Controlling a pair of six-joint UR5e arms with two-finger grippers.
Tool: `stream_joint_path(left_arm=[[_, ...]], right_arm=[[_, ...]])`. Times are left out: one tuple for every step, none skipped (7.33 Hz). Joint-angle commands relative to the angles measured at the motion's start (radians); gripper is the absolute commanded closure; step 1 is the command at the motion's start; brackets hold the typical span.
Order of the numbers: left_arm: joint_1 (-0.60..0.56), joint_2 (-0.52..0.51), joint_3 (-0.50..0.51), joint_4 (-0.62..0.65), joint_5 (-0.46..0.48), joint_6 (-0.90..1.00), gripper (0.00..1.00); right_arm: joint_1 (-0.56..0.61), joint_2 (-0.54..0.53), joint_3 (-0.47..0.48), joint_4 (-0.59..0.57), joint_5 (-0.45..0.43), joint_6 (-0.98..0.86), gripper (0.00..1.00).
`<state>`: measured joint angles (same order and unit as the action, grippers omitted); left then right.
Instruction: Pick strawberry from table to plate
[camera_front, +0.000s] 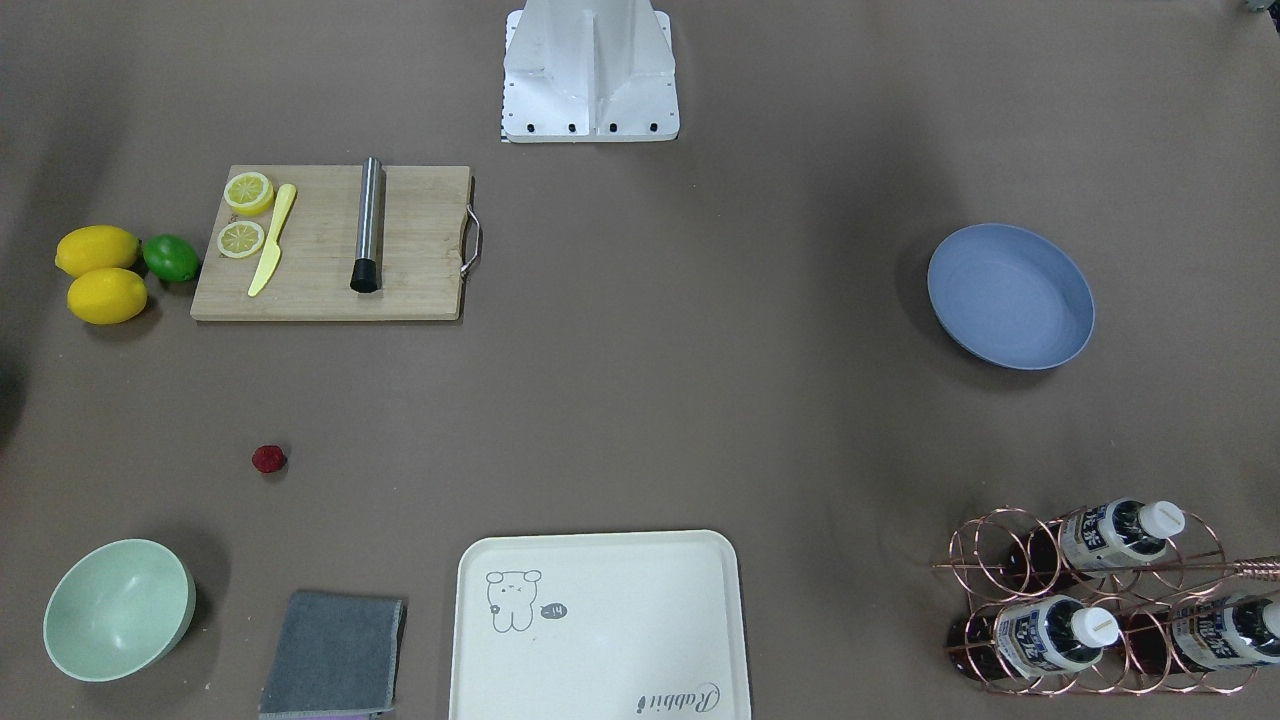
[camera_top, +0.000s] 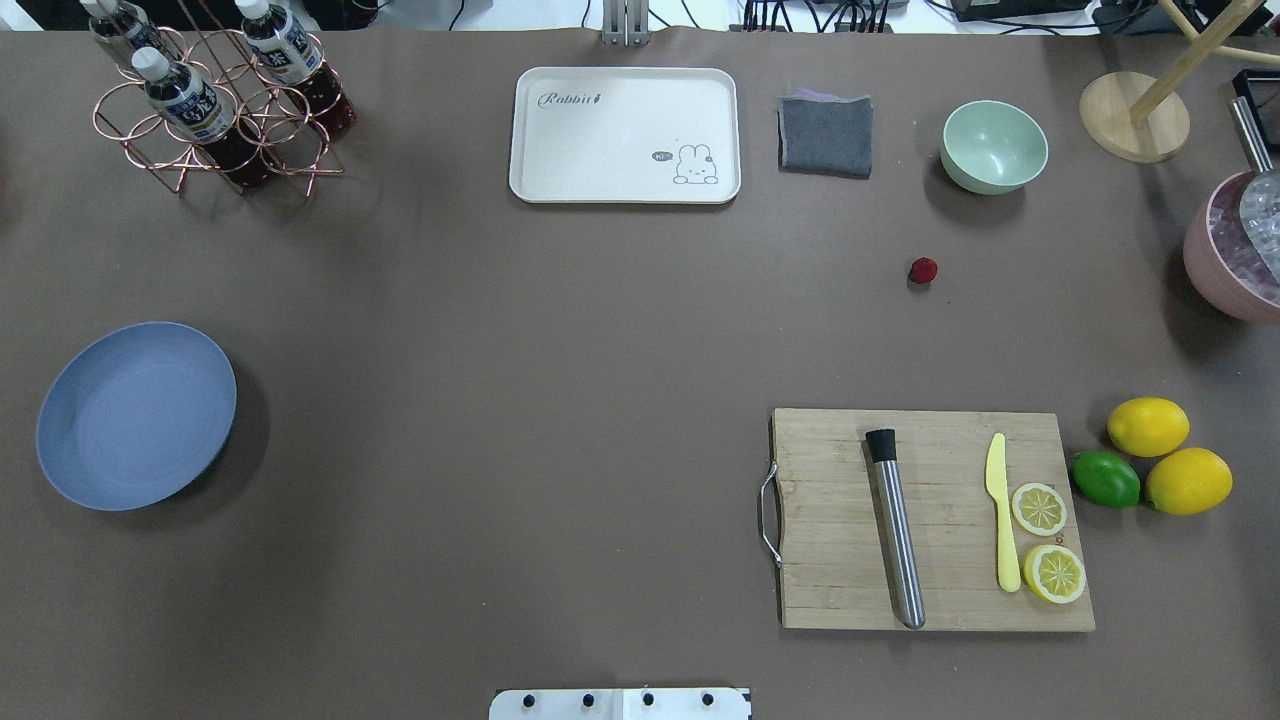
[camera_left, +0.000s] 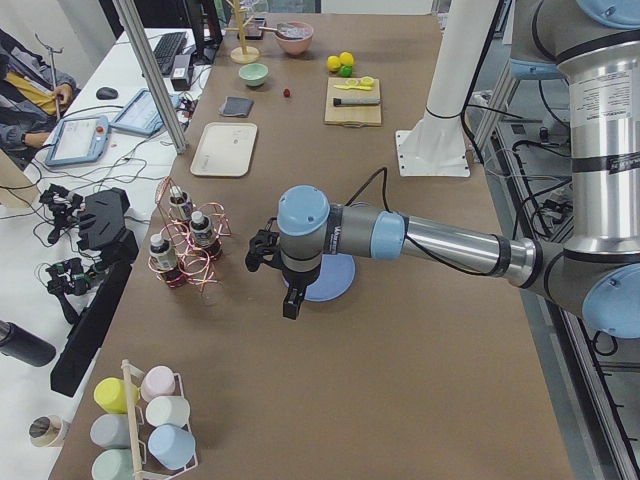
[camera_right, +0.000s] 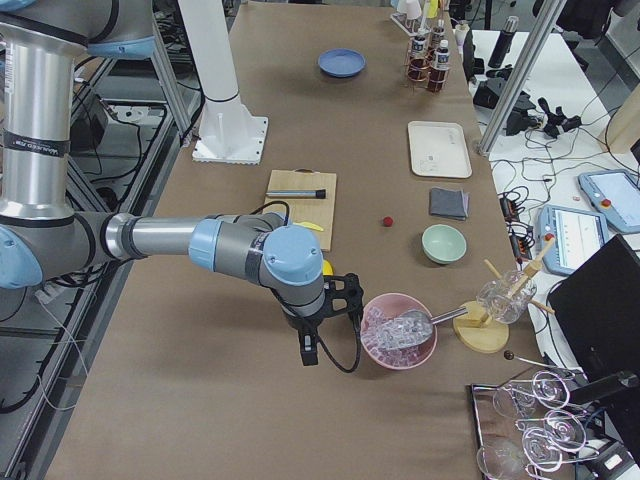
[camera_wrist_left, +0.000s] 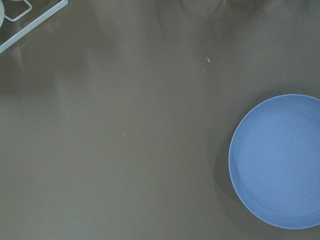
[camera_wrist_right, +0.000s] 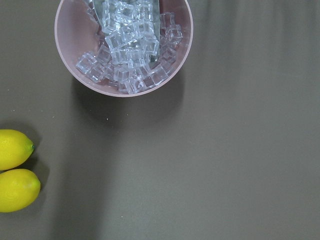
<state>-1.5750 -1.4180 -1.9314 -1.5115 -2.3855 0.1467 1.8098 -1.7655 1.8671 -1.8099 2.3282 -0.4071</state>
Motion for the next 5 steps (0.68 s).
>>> stream_joint_path(left_arm=[[-0.002,0.042,-0.026,-0.079,0.002,0.001,0.02],[0.001,0.054,-0.023,-0.122,0.000,-0.002,0.02],[0.003,0.062,-0.009,-0.122,0.000,0.001,0.02],[0.004,0.083,-0.008,-0.125,0.000,-0.002,0.02],[0.006,0.090,-0.003,-0.124,0.000,-0.004,0.02]], right_arm=[[-0.016,0.000,0.001,0.000,0.000,0.007,0.00],[-0.020,0.000,0.000,0.001,0.019,0.007,0.00],[-0.021,0.000,0.000,0.001,0.023,0.007,0.00],[-0.024,0.000,0.000,0.001,0.023,0.007,0.00],[-0.024,-0.002,-0.002,0.001,0.023,0.007,0.00]])
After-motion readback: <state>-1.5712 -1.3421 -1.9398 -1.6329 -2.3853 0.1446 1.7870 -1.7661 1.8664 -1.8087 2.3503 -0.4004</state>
